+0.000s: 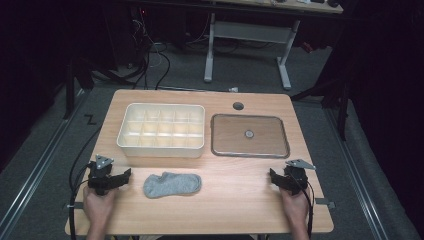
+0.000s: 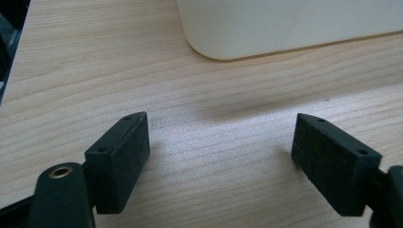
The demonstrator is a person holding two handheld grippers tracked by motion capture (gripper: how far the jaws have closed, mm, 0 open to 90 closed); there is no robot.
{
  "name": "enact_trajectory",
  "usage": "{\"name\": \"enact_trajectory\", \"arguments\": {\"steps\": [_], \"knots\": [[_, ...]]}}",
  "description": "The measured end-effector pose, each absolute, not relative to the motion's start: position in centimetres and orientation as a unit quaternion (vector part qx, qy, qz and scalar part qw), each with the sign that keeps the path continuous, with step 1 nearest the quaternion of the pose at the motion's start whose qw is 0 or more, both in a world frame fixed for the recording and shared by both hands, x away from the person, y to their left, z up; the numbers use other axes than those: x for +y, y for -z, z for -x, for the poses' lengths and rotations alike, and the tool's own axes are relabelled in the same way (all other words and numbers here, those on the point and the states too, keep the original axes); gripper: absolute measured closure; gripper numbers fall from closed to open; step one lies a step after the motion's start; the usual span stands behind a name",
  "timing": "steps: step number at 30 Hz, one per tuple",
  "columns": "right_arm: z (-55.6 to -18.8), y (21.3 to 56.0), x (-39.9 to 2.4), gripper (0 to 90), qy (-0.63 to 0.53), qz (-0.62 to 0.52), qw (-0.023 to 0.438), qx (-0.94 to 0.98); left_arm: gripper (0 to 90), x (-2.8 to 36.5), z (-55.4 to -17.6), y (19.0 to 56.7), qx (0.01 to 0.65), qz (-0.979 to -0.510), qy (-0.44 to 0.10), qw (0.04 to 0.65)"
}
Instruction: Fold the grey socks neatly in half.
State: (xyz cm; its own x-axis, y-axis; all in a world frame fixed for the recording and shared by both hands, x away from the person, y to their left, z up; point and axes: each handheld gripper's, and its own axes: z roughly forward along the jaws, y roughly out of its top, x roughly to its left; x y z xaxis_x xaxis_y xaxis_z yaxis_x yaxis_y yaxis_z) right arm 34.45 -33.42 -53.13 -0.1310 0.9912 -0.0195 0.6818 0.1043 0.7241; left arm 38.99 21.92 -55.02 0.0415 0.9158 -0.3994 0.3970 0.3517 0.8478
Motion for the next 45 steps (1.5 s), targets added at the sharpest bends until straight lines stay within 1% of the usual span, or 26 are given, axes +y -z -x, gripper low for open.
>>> {"name": "enact_trajectory", "arguments": {"steps": [22, 25, 28, 32, 39, 45], "knots": [[-34.4, 53.1, -33.4, 31.4, -0.291, -0.602, 0.267, 0.694, 21.3, 21.8, -38.6, 55.0, 0.648, -0.504, -0.253, 0.512], [-34.4, 53.1, -33.4, 31.5, -0.291, -0.602, 0.267, 0.694, 23.6, 21.8, -38.6, 55.0, 0.647, -0.505, -0.258, 0.509], [-34.4, 53.1, -33.4, 32.1, -0.293, -0.601, 0.266, 0.695, 28.0, 21.9, -38.6, 54.9, 0.647, -0.504, -0.260, 0.510], [-34.4, 53.1, -33.4, 35.3, -0.292, -0.602, 0.267, 0.693, 31.0, 21.8, -38.5, 54.8, 0.647, -0.504, -0.258, 0.510], [-34.2, 53.1, -33.4, 41.3, -0.294, -0.604, 0.271, 0.690, 34.4, 21.5, -38.1, 54.6, 0.641, -0.510, -0.238, 0.521], [-33.9, 53.1, -33.2, 47.3, -0.291, -0.608, 0.277, 0.685, 36.1, 20.8, -37.1, 54.2, 0.637, -0.510, -0.197, 0.543]]}}
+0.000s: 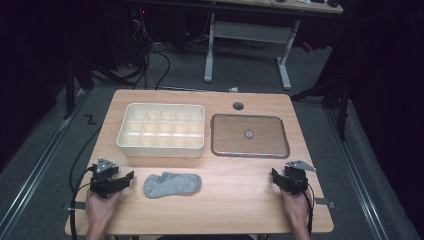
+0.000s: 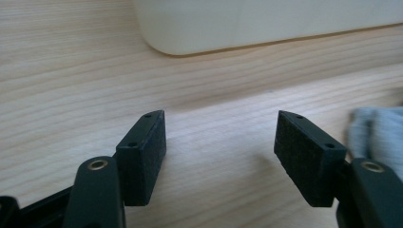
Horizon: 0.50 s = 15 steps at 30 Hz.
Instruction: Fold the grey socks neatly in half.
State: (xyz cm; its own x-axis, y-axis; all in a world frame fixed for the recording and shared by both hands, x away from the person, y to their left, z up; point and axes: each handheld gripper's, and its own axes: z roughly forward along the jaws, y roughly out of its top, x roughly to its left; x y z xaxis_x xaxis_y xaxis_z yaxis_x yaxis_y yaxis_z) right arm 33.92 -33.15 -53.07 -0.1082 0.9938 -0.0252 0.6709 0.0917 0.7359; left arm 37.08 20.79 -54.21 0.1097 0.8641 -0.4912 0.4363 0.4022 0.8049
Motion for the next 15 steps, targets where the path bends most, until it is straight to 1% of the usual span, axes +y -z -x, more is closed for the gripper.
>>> {"name": "enact_trajectory", "arguments": {"steps": [4, 5, 8, 15], "knots": [[-33.8, 53.1, -33.1, 48.6, -0.292, -0.606, 0.277, 0.686, 35.6, 20.6, -36.5, 53.9, 0.638, -0.509, -0.180, 0.550], [-33.6, 53.1, -33.0, 50.6, -0.290, -0.611, 0.280, 0.681, 35.5, 20.4, -36.2, 53.6, 0.638, -0.506, -0.168, 0.556], [-33.3, 53.0, -32.9, 52.8, -0.291, -0.610, 0.281, 0.681, 35.6, 20.0, -35.7, 53.3, 0.635, -0.508, -0.154, 0.562], [-32.4, 52.2, -32.4, 58.3, -0.321, -0.595, 0.265, 0.688, 36.6, 18.8, -34.9, 52.6, 0.627, -0.508, -0.127, 0.577]]}}
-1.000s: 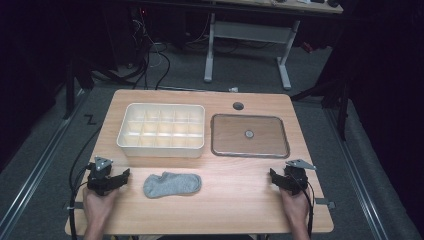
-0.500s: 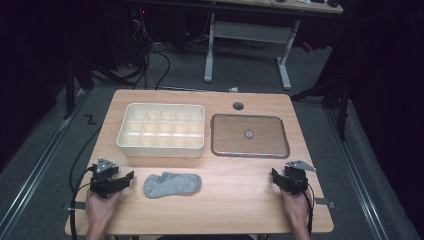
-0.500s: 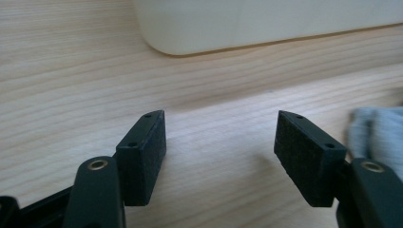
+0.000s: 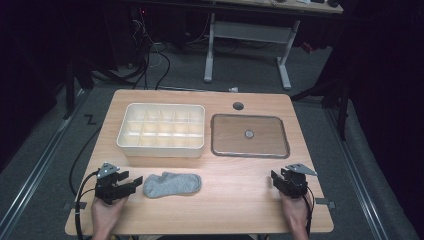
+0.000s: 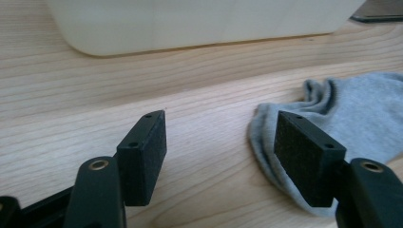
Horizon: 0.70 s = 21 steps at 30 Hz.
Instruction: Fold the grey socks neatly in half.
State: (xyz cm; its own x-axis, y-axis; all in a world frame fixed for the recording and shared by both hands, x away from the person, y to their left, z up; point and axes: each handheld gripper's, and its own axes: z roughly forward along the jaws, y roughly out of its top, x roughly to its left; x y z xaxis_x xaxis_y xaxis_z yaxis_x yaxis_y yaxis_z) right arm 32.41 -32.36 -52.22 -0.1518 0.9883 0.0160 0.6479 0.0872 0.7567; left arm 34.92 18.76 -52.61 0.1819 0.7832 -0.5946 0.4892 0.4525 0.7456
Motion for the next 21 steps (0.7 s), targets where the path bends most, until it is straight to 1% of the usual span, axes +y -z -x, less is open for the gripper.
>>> {"name": "enact_trajectory", "arguments": {"steps": [4, 7, 14, 16, 17, 20, 21], "knots": [[-31.9, 51.6, -31.4, 61.8, -0.344, -0.581, 0.252, 0.694, 38.3, 18.1, -34.8, 52.5, 0.624, -0.512, -0.124, 0.578], [-31.7, 51.2, -30.3, 63.6, -0.361, -0.561, 0.238, 0.706, 40.5, 17.2, -34.8, 52.7, 0.620, -0.525, -0.120, 0.570], [-31.4, 50.9, -26.5, 64.2, -0.375, -0.515, 0.197, 0.745, 45.9, 16.4, -34.6, 53.1, 0.619, -0.535, -0.112, 0.564], [-31.3, 50.9, -25.8, 64.3, -0.377, -0.507, 0.192, 0.751, 46.5, 16.3, -34.6, 53.1, 0.619, -0.535, -0.112, 0.564], [-31.4, 51.0, -24.9, 64.7, -0.384, -0.497, 0.179, 0.757, 47.5, 16.2, -34.6, 53.2, 0.619, -0.536, -0.111, 0.563], [-31.5, 50.9, -23.4, 65.3, -0.396, -0.482, 0.161, 0.765, 49.4, 15.9, -34.6, 53.3, 0.620, -0.537, -0.107, 0.562], [-31.5, 50.9, -23.4, 65.3, -0.396, -0.482, 0.161, 0.765, 50.2, 15.9, -34.6, 53.3, 0.620, -0.537, -0.107, 0.562]]}}
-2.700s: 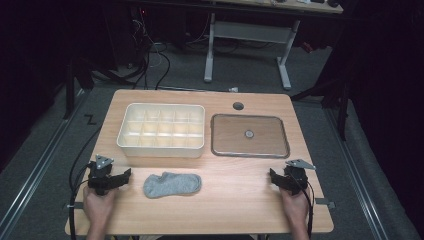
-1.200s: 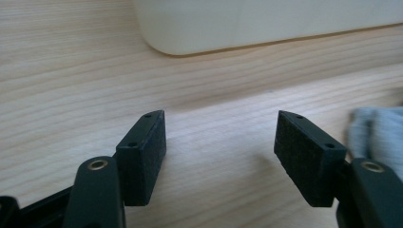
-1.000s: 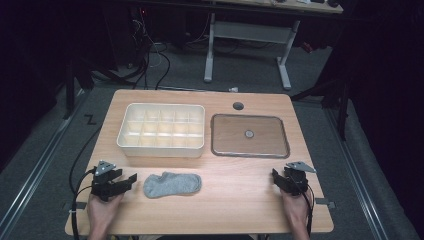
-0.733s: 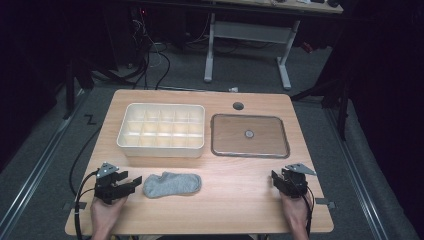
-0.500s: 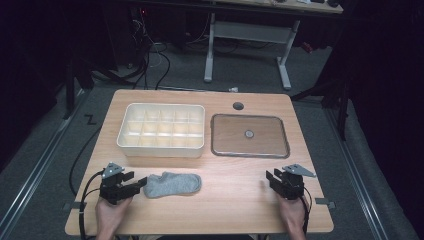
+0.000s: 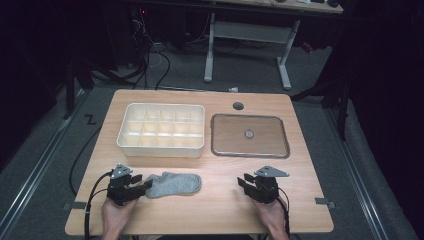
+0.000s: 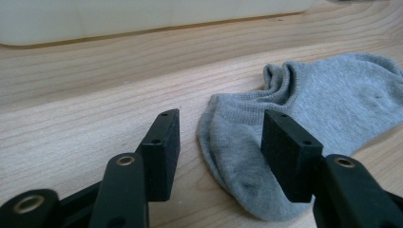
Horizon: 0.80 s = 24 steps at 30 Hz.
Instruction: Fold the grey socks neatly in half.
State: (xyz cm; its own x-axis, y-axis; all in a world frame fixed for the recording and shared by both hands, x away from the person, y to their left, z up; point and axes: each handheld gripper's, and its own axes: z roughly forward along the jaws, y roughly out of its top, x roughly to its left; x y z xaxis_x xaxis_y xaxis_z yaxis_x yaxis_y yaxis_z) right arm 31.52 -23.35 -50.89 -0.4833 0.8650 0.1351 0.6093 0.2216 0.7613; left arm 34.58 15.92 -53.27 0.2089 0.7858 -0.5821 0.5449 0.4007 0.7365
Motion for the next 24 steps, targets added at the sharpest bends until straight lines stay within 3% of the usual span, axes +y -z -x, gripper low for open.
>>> {"name": "enact_trajectory", "arguments": {"steps": [14, 24], "knots": [[-33.0, 51.0, -15.9, 66.3, -0.417, -0.421, 0.095, 0.800, 56.2, 15.0, -34.4, 53.6, 0.629, -0.529, -0.109, 0.559], [-34.1, 51.4, -13.1, 66.4, -0.416, -0.419, 0.086, 0.803, 59.5, 14.6, -34.3, 53.6, 0.624, -0.536, -0.112, 0.558]]}}
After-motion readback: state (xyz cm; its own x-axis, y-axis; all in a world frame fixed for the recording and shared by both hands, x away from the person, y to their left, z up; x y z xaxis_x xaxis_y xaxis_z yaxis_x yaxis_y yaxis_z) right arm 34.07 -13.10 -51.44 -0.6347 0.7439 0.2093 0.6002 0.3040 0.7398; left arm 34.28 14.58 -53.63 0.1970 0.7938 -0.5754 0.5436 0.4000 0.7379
